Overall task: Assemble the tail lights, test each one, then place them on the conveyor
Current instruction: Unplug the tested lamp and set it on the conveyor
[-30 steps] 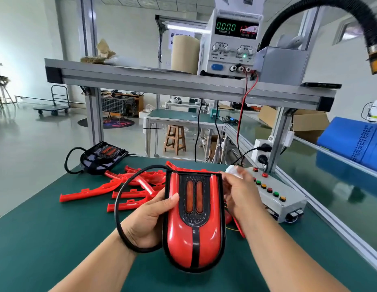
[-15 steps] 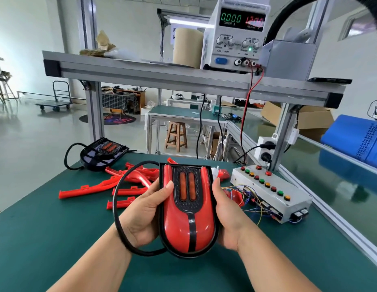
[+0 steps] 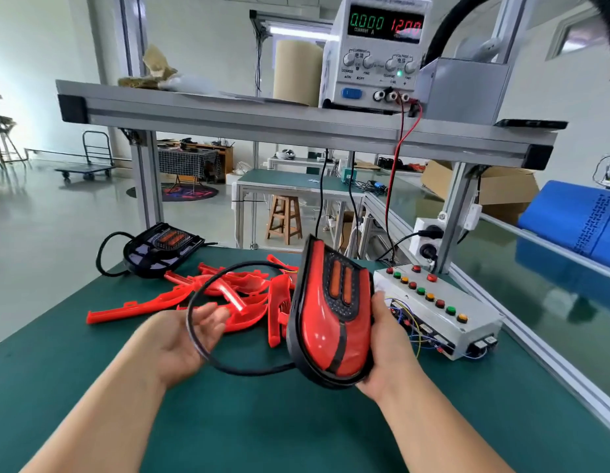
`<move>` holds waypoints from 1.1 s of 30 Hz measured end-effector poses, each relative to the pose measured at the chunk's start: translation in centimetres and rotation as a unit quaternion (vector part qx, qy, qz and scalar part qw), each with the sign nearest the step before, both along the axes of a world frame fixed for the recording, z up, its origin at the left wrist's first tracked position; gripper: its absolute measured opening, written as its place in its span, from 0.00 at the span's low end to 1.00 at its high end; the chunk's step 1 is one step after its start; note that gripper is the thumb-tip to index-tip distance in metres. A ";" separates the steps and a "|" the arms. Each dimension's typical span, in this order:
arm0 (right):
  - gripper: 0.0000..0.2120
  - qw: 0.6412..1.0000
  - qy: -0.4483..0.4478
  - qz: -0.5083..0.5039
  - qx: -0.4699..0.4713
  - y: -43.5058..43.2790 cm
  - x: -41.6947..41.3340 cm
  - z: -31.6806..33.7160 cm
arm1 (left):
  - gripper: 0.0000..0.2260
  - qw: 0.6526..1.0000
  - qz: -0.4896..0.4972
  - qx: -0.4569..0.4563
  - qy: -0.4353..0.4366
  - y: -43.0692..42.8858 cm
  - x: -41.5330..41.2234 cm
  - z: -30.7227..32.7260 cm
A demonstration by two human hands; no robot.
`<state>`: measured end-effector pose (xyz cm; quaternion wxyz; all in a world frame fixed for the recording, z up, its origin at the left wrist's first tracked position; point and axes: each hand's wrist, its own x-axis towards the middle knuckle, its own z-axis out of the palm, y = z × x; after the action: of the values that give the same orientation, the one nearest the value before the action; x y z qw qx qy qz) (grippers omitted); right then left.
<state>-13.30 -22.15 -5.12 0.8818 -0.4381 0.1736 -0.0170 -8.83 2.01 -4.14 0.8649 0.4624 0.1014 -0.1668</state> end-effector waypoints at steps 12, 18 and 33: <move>0.30 0.977 -0.010 -0.003 -0.211 0.6 -0.5 0.1 | 0.29 0.940 -0.066 0.267 -0.202 -6.9 -2.9 0.2; 0.28 0.980 0.010 -0.039 -0.196 0.2 -0.3 0.5 | 0.19 0.960 -0.084 0.145 -0.222 -7.5 -3.6 -0.4; 0.10 0.943 -0.010 -0.259 -0.209 -4.7 -4.3 3.5 | 0.22 0.937 0.027 0.220 -0.270 -16.4 -4.8 2.5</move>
<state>-17.63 -26.85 -1.62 0.7374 -0.5521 0.2649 -0.2850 -13.67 -14.37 -1.62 0.7408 0.6656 -0.0894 0.0142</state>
